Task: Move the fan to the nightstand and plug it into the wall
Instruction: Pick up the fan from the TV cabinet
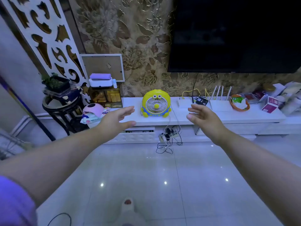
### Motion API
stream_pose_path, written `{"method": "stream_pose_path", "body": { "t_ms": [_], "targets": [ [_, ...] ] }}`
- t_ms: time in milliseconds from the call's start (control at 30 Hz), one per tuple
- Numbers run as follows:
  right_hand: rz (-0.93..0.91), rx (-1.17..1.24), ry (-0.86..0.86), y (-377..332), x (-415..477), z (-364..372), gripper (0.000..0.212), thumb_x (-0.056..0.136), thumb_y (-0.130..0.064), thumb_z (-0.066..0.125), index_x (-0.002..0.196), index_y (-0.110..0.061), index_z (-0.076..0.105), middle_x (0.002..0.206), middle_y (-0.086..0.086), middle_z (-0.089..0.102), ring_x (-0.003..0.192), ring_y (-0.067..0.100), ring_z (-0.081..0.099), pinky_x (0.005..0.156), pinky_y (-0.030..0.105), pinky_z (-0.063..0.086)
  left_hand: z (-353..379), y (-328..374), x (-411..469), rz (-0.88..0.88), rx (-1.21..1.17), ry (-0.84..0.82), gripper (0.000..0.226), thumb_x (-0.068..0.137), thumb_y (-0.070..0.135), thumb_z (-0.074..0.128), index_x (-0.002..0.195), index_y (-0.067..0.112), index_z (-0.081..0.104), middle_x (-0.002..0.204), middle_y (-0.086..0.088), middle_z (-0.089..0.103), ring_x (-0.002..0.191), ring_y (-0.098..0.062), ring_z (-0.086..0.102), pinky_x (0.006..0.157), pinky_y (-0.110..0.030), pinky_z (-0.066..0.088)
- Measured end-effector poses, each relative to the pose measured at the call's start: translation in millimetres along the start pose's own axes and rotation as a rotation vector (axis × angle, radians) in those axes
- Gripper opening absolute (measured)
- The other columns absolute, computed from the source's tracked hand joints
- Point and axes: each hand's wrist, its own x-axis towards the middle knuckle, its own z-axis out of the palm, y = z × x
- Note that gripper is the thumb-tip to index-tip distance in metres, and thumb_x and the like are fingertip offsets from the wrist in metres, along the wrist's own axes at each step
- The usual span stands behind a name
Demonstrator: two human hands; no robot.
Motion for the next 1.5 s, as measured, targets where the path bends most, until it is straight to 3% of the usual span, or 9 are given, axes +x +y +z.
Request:
{"method": "stream_pose_path", "body": {
  "t_ms": [400,567,767,867,1233,1500],
  "targets": [
    [0.023,-0.012,0.012,-5.6,94.8,26.8,0.052,0.082,-0.016,0.065,0.129,-0.013,0.045,0.128,0.003,0.054,0.116,0.016,0.053,0.092,0.026,0.040,-34.5,-29.8,103.1,0.015,0.003,-0.016,0.059,0.081,0.015,0.067,0.135,0.019,0.043,0.134,0.002,0.054,0.120,-0.006,0.049,0.104,-0.022,0.033],
    [0.011,-0.024,0.058,-24.5,144.5,30.9,0.052,0.084,-0.015,0.063,0.132,-0.011,0.043,0.125,0.001,0.053,0.114,0.014,0.052,0.079,0.013,0.041,-66.0,-40.2,162.3,-0.005,-0.009,-0.047,0.061,0.081,0.016,0.067,0.136,0.018,0.042,0.129,0.009,0.052,0.122,-0.009,0.049,0.109,-0.034,0.037],
    [0.022,-0.043,0.105,-29.2,197.2,43.0,0.053,0.083,-0.017,0.064,0.132,-0.010,0.043,0.126,0.001,0.054,0.112,0.014,0.053,0.077,0.014,0.042,-85.7,-58.6,220.9,0.013,-0.017,-0.085,0.061,0.080,0.020,0.067,0.136,0.021,0.043,0.133,0.006,0.052,0.121,-0.007,0.048,0.111,-0.031,0.034],
    [0.015,-0.044,0.110,-27.1,217.6,49.8,0.052,0.083,-0.017,0.063,0.131,-0.010,0.044,0.125,0.002,0.054,0.113,0.015,0.053,0.086,0.022,0.040,-89.2,-63.2,242.3,0.038,-0.004,-0.110,0.061,0.081,0.023,0.067,0.136,0.023,0.042,0.128,0.013,0.050,0.119,-0.003,0.047,0.107,-0.026,0.034],
    [0.123,-0.005,0.089,5.3,281.0,45.4,0.050,0.081,-0.018,0.066,0.127,-0.014,0.046,0.125,0.001,0.055,0.116,0.016,0.053,0.095,0.028,0.040,-71.2,-81.6,311.8,-0.021,-0.011,-0.139,0.060,0.082,0.019,0.066,0.137,0.017,0.041,0.134,0.004,0.051,0.119,-0.006,0.046,0.103,-0.024,0.033],
    [0.171,0.008,-0.007,35.3,370.5,15.9,0.051,0.082,-0.017,0.065,0.129,-0.013,0.045,0.129,0.004,0.053,0.118,0.018,0.052,0.093,0.028,0.039,-23.8,-92.0,378.7,-0.140,-0.084,-0.029,0.055,0.081,0.016,0.066,0.132,0.016,0.047,0.124,0.007,0.053,0.116,-0.007,0.049,0.098,-0.021,0.033]
  ]
}}
